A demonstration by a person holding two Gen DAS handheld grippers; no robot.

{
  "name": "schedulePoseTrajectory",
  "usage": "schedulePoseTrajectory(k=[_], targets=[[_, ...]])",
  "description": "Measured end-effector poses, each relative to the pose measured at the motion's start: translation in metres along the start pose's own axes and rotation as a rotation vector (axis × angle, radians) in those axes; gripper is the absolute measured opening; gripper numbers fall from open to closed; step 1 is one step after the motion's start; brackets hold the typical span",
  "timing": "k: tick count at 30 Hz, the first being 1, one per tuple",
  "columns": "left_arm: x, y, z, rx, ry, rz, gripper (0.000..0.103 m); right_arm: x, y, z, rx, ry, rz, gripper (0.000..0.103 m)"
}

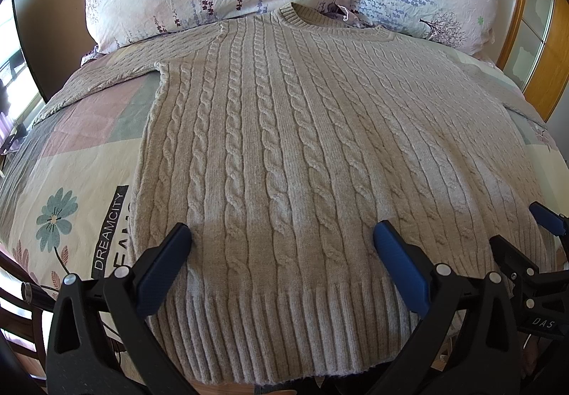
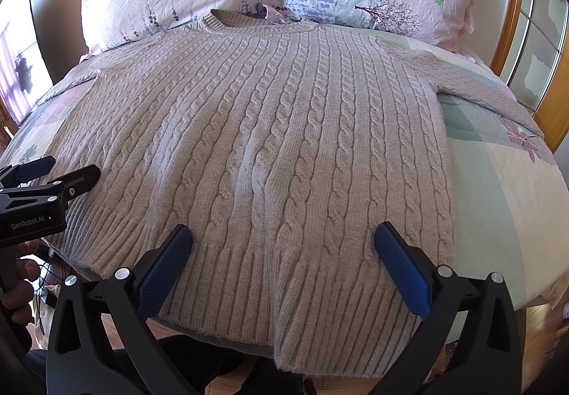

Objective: Fold small clothes

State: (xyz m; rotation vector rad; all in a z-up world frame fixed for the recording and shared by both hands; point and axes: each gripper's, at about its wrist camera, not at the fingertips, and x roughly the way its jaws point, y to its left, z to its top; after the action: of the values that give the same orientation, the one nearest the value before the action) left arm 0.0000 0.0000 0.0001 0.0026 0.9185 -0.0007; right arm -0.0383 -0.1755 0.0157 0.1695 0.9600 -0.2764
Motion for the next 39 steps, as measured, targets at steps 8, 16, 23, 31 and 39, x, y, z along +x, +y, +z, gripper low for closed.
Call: schedulePoseTrajectory(k=[8, 16, 23, 31, 39], targets=[[0.0, 0.0, 0.0, 0.0, -0.001, 0.0, 0.101, 0.0, 0.0, 0.0, 0.0, 0.0, 0.0, 0.102], [0.0, 0.0, 0.0, 0.0, -0.002, 0.0, 0.101, 0.0, 0.0, 0.0, 0.0, -0.001, 0.0, 0.102], [0.0, 0.0, 0.0, 0.0, -0.002, 0.001, 0.101, 0.0, 0.0, 0.0, 0.0, -0.001, 0.0, 0.102], [-0.002, 0.0, 0.006, 0.007, 0.006, -0.004, 0.101, 0.001, -0.002, 0.0, -0.006, -0.003, 0.004, 0.102], [0.002, 0.003, 0.008, 0.026, 0.015, -0.028, 0.101, -0.004, -0.017, 0.009, -0.007, 0.025, 0.098, 0.102]])
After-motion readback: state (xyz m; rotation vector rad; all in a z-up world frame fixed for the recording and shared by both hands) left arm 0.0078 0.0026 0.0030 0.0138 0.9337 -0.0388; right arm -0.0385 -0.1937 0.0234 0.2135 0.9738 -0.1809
